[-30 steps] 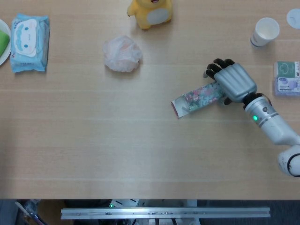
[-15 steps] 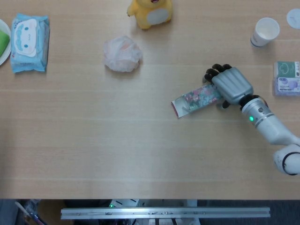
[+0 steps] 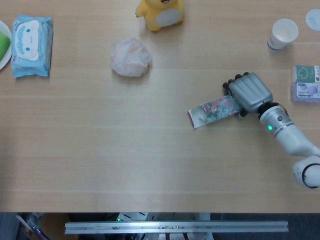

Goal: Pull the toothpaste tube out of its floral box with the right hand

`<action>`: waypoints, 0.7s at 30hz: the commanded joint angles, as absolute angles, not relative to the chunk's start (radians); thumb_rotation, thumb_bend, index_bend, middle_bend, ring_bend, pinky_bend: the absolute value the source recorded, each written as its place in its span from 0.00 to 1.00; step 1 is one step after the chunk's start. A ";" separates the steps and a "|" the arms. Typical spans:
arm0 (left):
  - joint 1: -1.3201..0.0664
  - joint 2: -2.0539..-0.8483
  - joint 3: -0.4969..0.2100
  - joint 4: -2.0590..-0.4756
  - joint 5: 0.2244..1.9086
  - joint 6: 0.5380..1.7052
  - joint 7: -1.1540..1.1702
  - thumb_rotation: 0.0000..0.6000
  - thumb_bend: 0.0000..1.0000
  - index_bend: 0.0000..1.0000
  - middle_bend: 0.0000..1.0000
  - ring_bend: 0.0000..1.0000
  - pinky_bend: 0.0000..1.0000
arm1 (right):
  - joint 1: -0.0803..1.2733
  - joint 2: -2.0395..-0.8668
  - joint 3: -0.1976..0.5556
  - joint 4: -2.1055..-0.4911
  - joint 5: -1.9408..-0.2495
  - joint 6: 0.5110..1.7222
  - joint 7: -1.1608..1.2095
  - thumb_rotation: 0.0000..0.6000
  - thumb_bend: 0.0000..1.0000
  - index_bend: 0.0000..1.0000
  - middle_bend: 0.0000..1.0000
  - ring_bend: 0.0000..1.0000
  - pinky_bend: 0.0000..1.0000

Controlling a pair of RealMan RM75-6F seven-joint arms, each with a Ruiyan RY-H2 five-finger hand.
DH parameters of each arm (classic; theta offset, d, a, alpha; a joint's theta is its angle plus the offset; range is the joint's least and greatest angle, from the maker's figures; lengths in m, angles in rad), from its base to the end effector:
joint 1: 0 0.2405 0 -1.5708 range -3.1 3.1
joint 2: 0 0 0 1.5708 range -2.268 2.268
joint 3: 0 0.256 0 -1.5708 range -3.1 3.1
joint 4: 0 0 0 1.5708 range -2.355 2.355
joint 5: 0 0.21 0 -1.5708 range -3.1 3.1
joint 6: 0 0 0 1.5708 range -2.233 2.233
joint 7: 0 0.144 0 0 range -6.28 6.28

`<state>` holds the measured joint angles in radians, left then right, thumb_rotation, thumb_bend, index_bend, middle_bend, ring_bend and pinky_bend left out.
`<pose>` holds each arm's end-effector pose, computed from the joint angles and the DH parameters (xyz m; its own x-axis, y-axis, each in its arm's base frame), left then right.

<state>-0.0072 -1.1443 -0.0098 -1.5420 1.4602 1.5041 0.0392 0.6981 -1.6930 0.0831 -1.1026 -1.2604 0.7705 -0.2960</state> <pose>-0.3422 0.1474 0.1574 0.4675 0.0574 0.8821 0.8762 0.1020 -0.4710 -0.2236 -0.3406 -0.0663 0.6622 -0.3494 0.6629 -0.7414 -0.4340 0.5119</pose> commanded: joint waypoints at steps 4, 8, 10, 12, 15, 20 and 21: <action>-0.007 -1.146 -0.011 -1.540 1.460 1.504 0.039 1.00 0.07 0.49 0.37 0.37 0.53 | 0.689 -1.688 0.082 -1.106 -1.264 0.793 -0.291 1.00 0.03 0.61 0.57 0.43 0.44; -0.006 -1.147 -0.011 -1.541 1.460 1.503 0.041 1.00 0.07 0.49 0.37 0.37 0.53 | 0.680 -1.667 0.080 -1.127 -1.271 0.810 -0.280 1.00 0.03 0.63 0.58 0.45 0.44; -0.006 -1.147 -0.012 -1.542 1.459 1.503 0.043 1.00 0.07 0.49 0.37 0.37 0.53 | 0.675 -1.649 0.078 -1.150 -1.275 0.820 -0.276 1.00 0.03 0.63 0.59 0.45 0.44; -0.006 -1.147 -0.013 -1.544 1.459 1.503 0.045 1.00 0.07 0.49 0.37 0.37 0.53 | 0.670 -1.626 0.078 -1.178 -1.278 0.830 -0.277 1.00 0.03 0.63 0.59 0.45 0.44; -0.007 -1.146 -0.013 -1.548 1.461 1.504 0.048 1.00 0.07 0.49 0.37 0.37 0.53 | 0.659 -1.574 0.077 -1.245 -1.283 0.852 -0.288 1.00 0.03 0.63 0.59 0.45 0.44; -0.008 -1.146 -0.015 -1.556 1.462 1.505 0.056 1.00 0.07 0.49 0.37 0.37 0.53 | 0.636 -1.442 0.080 -1.404 -1.269 0.894 -0.333 1.00 0.03 0.63 0.59 0.45 0.44; -0.008 -1.146 -0.015 -1.557 1.463 1.505 0.058 1.00 0.07 0.49 0.37 0.37 0.53 | 0.632 -1.414 0.081 -1.435 -1.263 0.901 -0.343 1.00 0.03 0.63 0.59 0.45 0.44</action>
<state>-0.0079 -1.1457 -0.0149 -1.5564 1.4624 1.5050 0.0572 0.6486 -1.4860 0.0787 -1.3567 -1.2743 0.8727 -0.3121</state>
